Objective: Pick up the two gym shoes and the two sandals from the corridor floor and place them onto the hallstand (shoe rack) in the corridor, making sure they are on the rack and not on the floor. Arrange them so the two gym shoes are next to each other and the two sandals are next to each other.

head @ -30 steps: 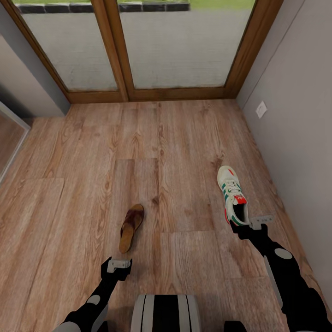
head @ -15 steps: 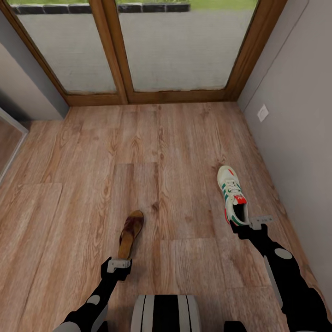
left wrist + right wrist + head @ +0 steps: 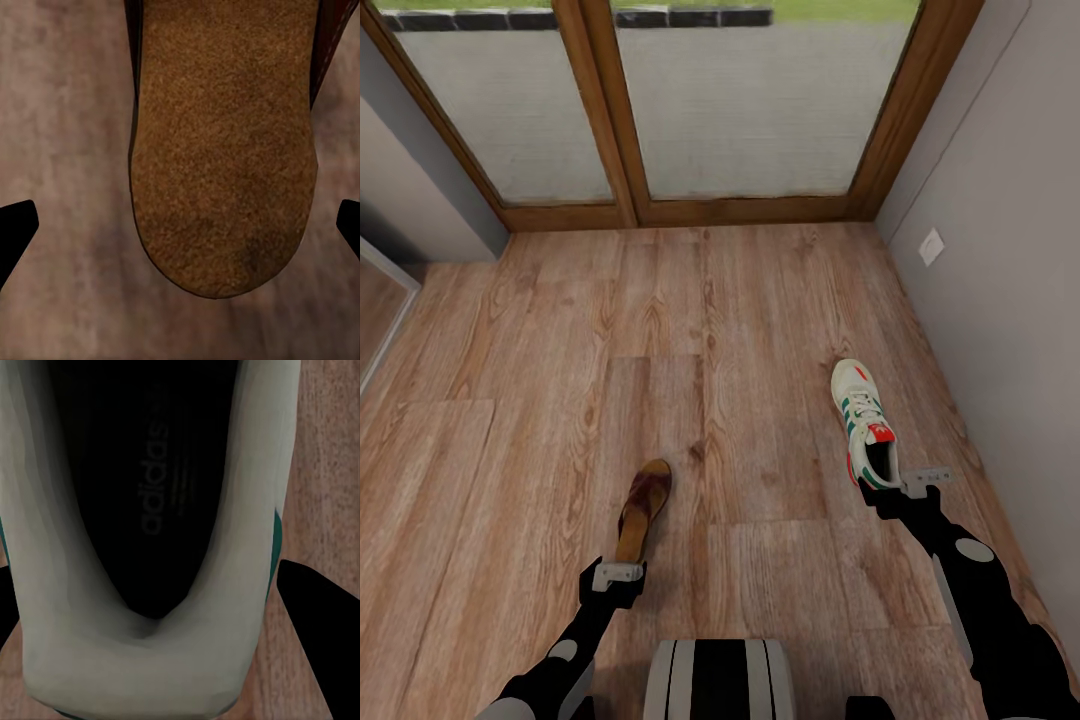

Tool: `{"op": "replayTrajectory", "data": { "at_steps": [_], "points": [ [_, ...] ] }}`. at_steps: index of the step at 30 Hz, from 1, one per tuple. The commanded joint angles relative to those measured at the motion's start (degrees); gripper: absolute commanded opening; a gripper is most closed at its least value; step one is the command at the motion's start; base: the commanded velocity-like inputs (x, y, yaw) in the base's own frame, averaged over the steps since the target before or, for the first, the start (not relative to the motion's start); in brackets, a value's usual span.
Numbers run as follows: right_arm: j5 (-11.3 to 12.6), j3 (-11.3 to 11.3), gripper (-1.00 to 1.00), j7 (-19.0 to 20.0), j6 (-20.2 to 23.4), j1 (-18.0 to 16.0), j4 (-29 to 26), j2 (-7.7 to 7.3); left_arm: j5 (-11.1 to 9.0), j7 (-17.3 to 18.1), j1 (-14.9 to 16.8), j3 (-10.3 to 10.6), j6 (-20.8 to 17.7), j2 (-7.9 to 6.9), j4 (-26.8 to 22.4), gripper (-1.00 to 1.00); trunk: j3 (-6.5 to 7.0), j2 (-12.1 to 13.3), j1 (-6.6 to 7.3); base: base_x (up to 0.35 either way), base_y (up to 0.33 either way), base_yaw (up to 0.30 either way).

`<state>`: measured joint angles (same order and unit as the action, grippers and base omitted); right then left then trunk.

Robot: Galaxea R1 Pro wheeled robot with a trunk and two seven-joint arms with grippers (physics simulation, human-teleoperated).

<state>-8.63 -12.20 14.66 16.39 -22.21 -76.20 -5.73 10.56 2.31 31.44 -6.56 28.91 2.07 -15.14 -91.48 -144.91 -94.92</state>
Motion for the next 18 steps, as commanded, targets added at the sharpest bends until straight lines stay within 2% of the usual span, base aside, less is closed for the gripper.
{"op": "replayTrajectory", "data": {
  "at_steps": [1,8,14,18],
  "points": [
    [-0.6,-0.11,-1.0,0.46,0.24,-0.02,-0.09,0.02,0.42,0.24,0.02,-0.48,0.18,0.04,0.02,1.0,-0.03,-0.01,0.01,0.012,0.0,0.0],
    [-0.6,-0.11,-1.0,0.46,0.22,-0.02,-0.09,0.02,0.5,0.27,0.02,-0.47,0.12,0.11,-0.33,1.0,-0.03,-0.01,0.01,0.004,0.0,0.0],
    [-0.6,-0.11,-1.0,0.46,0.22,-0.02,-0.09,0.02,0.51,0.25,0.02,-0.47,0.1,0.05,-0.42,1.0,-1.36,-0.09,-0.15,0.0,0.0,0.0],
    [-0.6,-0.11,-1.0,0.46,0.22,-0.02,-0.09,0.02,0.51,0.24,0.02,-0.47,0.13,0.04,-0.31,1.0,-1.36,-0.09,-0.15,0.0,0.0,0.0]
  ]
}}
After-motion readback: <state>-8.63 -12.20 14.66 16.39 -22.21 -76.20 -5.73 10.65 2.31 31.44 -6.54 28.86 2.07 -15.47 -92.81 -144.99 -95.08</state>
